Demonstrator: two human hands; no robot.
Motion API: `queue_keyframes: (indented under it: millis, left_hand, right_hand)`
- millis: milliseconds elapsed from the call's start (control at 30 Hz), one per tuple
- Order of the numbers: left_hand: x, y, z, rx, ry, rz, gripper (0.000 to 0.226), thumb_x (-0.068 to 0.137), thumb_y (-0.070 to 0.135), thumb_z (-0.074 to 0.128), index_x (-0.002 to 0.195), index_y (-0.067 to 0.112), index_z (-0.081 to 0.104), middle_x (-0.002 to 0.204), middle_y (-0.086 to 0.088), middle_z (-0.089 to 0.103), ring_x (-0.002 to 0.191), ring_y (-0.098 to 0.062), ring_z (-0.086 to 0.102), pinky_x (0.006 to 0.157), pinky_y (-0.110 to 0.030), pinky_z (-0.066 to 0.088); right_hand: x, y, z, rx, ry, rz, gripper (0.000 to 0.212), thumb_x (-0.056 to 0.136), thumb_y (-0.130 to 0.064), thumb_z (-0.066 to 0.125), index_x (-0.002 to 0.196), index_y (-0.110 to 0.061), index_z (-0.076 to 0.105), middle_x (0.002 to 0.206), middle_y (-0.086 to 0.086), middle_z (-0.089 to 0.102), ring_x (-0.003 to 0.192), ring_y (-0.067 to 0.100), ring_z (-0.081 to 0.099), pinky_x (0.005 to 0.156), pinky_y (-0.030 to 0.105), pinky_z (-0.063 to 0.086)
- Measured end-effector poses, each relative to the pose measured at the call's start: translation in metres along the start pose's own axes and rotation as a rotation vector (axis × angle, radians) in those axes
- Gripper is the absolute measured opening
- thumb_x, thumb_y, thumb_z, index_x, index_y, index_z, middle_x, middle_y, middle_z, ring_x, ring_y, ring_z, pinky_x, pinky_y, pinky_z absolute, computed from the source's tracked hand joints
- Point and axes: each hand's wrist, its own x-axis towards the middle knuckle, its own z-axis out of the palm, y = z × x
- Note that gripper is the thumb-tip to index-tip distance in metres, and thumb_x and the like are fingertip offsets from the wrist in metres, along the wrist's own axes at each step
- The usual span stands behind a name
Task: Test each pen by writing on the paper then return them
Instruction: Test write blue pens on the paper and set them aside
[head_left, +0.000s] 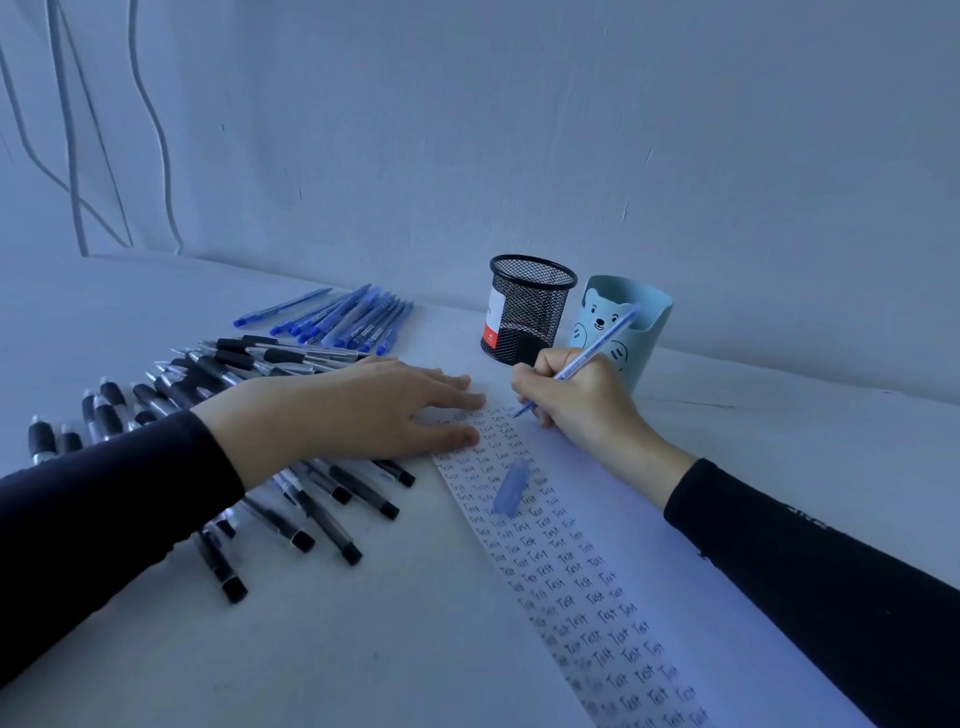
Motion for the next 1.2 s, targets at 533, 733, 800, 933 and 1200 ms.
queue_keyframes:
  millis: [533,733,800,933,1200]
  left_hand:
    - [0.0008,-0.0003,-0.0003,0.009,-0.012,0.006,0.063,0.088,0.071,0.031,0.147,0.048,0.028,0.156,0.025,0.017,0.143,0.003,0.015,0.115,-0.026,0.007]
    - [0.0015,-0.0004,-0.0004,0.006,-0.012,0.000,0.065,0.087,0.072,0.030,0.147,0.048,0.028,0.156,0.025,0.017,0.144,0.002,0.015,0.116,-0.028,0.007]
    - [0.0018,-0.0007,-0.0003,0.011,-0.010,0.006,0.065,0.086,0.072,0.030,0.147,0.048,0.027,0.156,0.024,0.017,0.144,0.001,0.016,0.117,-0.029,0.007]
    - [0.0023,-0.0012,0.0000,0.010,-0.006,0.005,0.065,0.086,0.072,0.030,0.147,0.048,0.028,0.156,0.025,0.017,0.144,0.002,0.016,0.117,-0.029,0.007]
    - [0.0020,-0.0009,0.0001,0.011,-0.002,0.011,0.063,0.089,0.070,0.032,0.147,0.048,0.029,0.156,0.024,0.018,0.143,0.002,0.017,0.115,-0.026,0.008]
  right_hand:
    - [0.0004,-0.0006,0.0003,-0.014,-0.003,0.011,0.029,0.083,-0.012,0.065,0.065,0.008,0.055,0.045,0.009,0.054,0.040,0.011,0.045,0.043,0.018,0.039]
    - [-0.0004,-0.0033,0.0001,-0.023,-0.014,0.027,0.028,0.082,-0.010,0.064,0.060,0.003,0.052,0.049,0.013,0.054,0.039,0.008,0.045,0.041,0.017,0.036]
    - [-0.0009,-0.0033,-0.0005,-0.037,-0.009,0.022,0.029,0.083,-0.011,0.064,0.057,-0.003,0.053,0.052,0.016,0.055,0.040,0.005,0.047,0.041,0.017,0.037]
    - [-0.0012,-0.0018,-0.0012,-0.038,-0.003,0.014,0.030,0.082,-0.012,0.064,0.056,-0.005,0.053,0.052,0.016,0.055,0.043,0.011,0.047,0.043,0.018,0.038]
    - [-0.0005,-0.0003,-0.0018,-0.052,0.012,0.000,0.032,0.083,-0.013,0.064,0.061,0.006,0.052,0.049,0.013,0.053,0.040,0.008,0.045,0.042,0.017,0.038]
